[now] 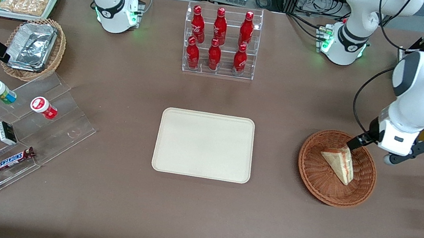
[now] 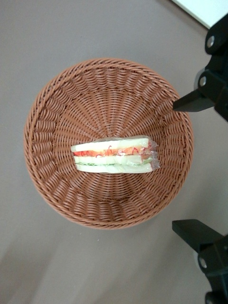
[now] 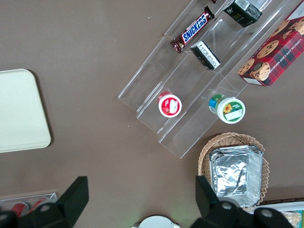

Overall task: Place sandwich from basket to tray
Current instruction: 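Move the open left gripper down over the sandwich in the wicker basket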

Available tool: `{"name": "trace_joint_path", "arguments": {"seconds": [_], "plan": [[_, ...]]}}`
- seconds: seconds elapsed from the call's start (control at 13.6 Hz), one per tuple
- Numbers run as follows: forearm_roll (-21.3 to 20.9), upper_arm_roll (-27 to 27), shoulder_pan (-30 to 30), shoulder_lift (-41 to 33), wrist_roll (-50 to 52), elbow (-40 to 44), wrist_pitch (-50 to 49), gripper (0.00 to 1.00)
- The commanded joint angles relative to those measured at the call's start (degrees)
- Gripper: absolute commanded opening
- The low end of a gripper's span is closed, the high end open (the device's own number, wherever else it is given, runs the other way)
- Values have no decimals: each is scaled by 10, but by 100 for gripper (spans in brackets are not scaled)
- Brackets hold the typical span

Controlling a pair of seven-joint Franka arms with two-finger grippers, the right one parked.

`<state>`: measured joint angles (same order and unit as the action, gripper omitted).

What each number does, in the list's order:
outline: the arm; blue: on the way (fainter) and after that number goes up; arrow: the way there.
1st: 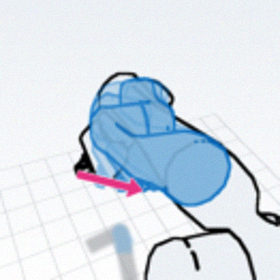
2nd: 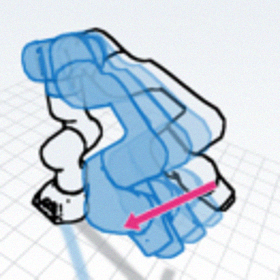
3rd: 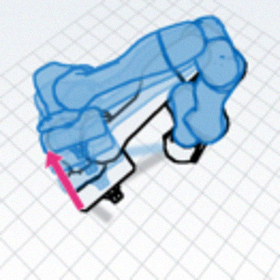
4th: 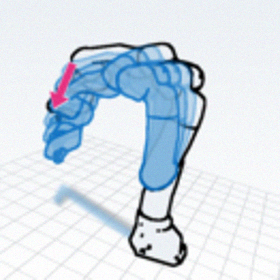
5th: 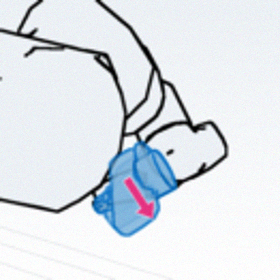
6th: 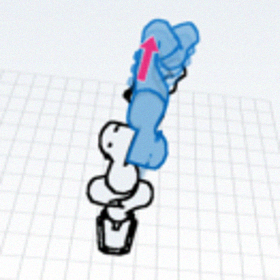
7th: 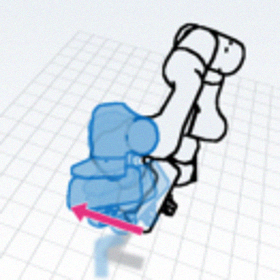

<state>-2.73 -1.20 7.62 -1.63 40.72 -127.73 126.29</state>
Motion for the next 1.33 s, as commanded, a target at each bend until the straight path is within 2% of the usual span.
{"name": "trace_joint_path", "arguments": {"seconds": [0.0, 0.52, 1.03, 1.18, 1.25], "plan": [[-8, -1, 6, -1, 39, -44, 63, 100], [-7, -3, 6, 85, 60, -63, 199, 100], [-7, -5, 6, 114, 59, -62, 216, 98], [-7, -5, 6, 122, 61, -60, 218, 88], [-7, -5, 6, 124, 66, -61, 225, 67]]}}
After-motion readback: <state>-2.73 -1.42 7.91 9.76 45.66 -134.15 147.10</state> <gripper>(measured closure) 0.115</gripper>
